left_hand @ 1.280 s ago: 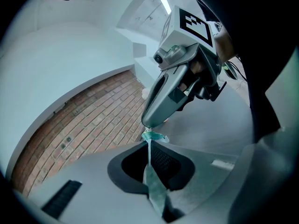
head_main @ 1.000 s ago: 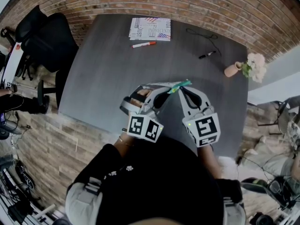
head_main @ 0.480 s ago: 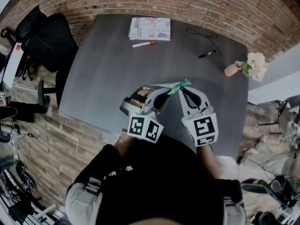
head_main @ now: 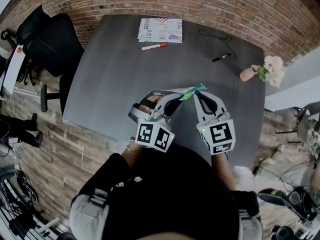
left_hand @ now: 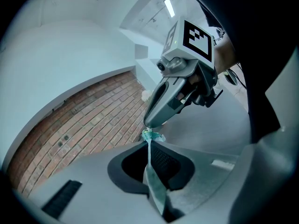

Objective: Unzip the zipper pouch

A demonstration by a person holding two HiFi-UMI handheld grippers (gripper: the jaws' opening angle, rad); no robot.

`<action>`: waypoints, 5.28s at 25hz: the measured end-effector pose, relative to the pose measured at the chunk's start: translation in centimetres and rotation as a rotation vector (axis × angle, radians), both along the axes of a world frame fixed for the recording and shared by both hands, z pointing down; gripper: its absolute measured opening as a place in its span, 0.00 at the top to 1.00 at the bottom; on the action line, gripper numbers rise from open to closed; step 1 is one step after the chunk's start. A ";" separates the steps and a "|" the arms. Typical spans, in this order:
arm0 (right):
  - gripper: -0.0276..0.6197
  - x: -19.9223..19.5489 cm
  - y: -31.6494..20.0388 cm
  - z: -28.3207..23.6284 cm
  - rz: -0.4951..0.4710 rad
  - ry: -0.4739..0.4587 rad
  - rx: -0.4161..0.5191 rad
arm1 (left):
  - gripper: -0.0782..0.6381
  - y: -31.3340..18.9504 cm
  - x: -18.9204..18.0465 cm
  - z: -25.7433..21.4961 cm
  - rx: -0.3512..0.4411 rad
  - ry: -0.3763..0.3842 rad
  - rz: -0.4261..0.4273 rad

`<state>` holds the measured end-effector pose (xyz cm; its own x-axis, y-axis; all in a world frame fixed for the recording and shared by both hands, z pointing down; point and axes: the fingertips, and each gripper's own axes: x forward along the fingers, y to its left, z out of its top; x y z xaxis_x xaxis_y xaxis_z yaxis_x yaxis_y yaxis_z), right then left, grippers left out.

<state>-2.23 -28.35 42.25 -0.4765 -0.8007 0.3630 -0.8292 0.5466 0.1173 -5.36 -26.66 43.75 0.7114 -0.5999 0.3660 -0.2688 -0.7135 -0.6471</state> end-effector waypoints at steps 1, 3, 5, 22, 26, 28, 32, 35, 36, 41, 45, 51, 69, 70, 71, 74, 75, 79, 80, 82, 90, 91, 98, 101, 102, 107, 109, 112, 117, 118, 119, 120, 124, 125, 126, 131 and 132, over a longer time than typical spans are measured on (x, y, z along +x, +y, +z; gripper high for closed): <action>0.95 0.0 0.0 0.0 0.001 0.002 0.001 | 0.88 0.0 0.0 0.0 -0.001 0.001 0.000; 0.95 0.2 -0.1 0.1 0.006 0.002 0.000 | 0.88 0.0 0.1 0.0 -0.005 0.007 0.001; 0.95 0.4 -0.1 0.1 0.008 0.001 -0.003 | 0.88 0.0 0.1 0.0 -0.010 0.011 0.004; 0.95 1.2 -0.3 0.6 0.027 0.011 -0.002 | 0.88 0.3 0.2 0.3 -0.020 0.015 0.020; 0.95 1.7 -0.5 0.7 0.039 0.020 -0.003 | 0.88 0.4 0.1 0.2 -0.034 0.034 0.022; 0.95 1.7 -0.5 0.7 0.039 0.026 -0.002 | 0.88 0.4 0.0 0.2 -0.036 0.036 0.021; 0.95 1.9 -0.6 0.7 0.046 0.025 -0.001 | 0.88 0.4 0.1 0.2 -0.034 0.033 0.024; 0.95 2.3 -0.7 0.7 0.058 0.026 0.000 | 0.88 0.5 0.1 0.0 -0.037 0.042 0.024; 0.95 2.4 -0.7 0.8 0.059 0.025 -0.001 | 0.88 0.5 0.1 0.0 -0.038 0.044 0.025; 0.95 2.6 -0.8 0.7 0.066 0.034 -0.002 | 0.88 0.5 0.1 0.0 -0.040 0.043 0.027; 0.95 3.1 -0.9 0.8 0.081 0.033 -0.003 | 0.88 0.5 -0.2 -0.1 -0.050 0.060 0.027; 0.95 3.5 -1.0 0.9 0.088 0.036 -0.004 | 0.88 0.6 -0.2 -0.2 -0.055 0.063 0.026; 0.95 4.6 -1.5 1.4 0.107 0.072 -0.005 | 0.88 0.5 -0.5 -0.1 -0.078 0.075 0.024; 0.95 4.6 -1.5 1.4 0.106 0.073 -0.005 | 0.88 0.5 -0.5 -0.1 -0.080 0.075 0.023; 0.95 4.5 -1.6 1.4 0.103 0.077 -0.002 | 0.88 0.5 -0.5 -0.1 -0.079 0.073 0.023; 0.95 5.0 -1.8 1.3 0.110 0.090 0.016 | 0.88 0.6 -0.4 -0.2 -0.077 0.075 0.023; 0.95 5.4 -1.9 1.4 0.121 0.093 0.016 | 0.88 0.5 -0.5 -0.3 -0.080 0.083 0.020; 0.95 6.5 -1.9 1.5 0.142 0.096 0.012 | 0.88 0.3 -1.0 -0.2 -0.101 0.111 0.005; 0.95 6.4 -1.9 1.4 0.136 0.098 0.020 | 0.88 0.3 -1.1 -0.2 -0.103 0.111 0.002; 0.95 6.4 -1.9 1.5 0.139 0.099 0.018 | 0.88 0.3 -1.0 -0.1 -0.104 0.109 0.003; 0.95 7.1 -2.1 1.7 0.153 0.104 0.031 | 0.88 0.4 -1.3 -0.1 -0.106 0.112 -0.001; 0.95 7.2 -2.1 1.6 0.155 0.106 0.031 | 0.88 0.3 -1.3 -0.2 -0.107 0.114 -0.003; 0.95 7.7 -2.3 1.6 0.168 0.108 0.032 | 0.88 0.4 -1.1 -0.4 -0.112 0.121 0.002; 0.95 8.5 -2.3 1.7 0.189 0.113 0.032 | 0.88 0.3 -1.4 -0.4 -0.118 0.131 -0.006; 0.95 8.8 -2.4 1.7 0.194 0.109 0.033 | 0.88 0.3 -1.5 -0.5 -0.122 0.137 -0.006; 0.95 8.9 -2.2 1.9 0.196 0.104 0.026 | 0.88 0.3 -1.5 -0.6 -0.132 0.151 -0.009; 0.95 8.9 -2.2 2.1 0.192 0.088 0.027 | 0.88 0.4 -1.6 -0.6 -0.140 0.163 -0.010; 0.95 8.7 -2.1 2.4 0.186 0.064 0.031 | 0.88 0.3 -1.8 -0.9 -0.154 0.193 -0.015; 0.94 8.3 -2.0 2.2 0.178 0.025 0.053 | 0.88 -0.1 -2.4 -1.5 -0.175 0.250 -0.029; 0.93 8.2 -2.0 2.1 0.177 0.004 0.056 | 0.88 -0.2 -2.5 -1.6 -0.178 0.261 -0.032; 0.92 8.2 -1.9 2.1 0.178 -0.024 0.059 | 0.88 -0.3 -2.7 -1.8 -0.181 0.276 -0.034; 0.92 8.2 -1.8 2.0 0.182 -0.060 0.060 | 0.88 -0.4 -2.9 -2.0 -0.186 0.296 -0.036; 0.90 8.6 -1.6 1.1 0.217 -0.257 0.069 | 0.88 -1.0 -3.4 -2.6 -0.229 0.421 -0.056; 0.89 8.8 -1.6 0.8 0.230 -0.287 0.080 | 0.88 -1.1 -3.6 -2.7 -0.242 0.444 -0.065; 0.89 9.1 -1.5 0.6 0.242 -0.306 0.092 | 0.88 -1.3 -3.9 -2.8 -0.254 0.464 -0.077; 0.92 9.7 -1.1 0.0 0.266 -0.342 0.128 | 0.88 -2.1 -5.2 -3.1 -0.291 0.521 -0.132; 0.93 9.7 -1.0 0.0 0.266 -0.343 0.128 | 0.88 -2.2 -5.4 -3.0 -0.296 0.527 -0.141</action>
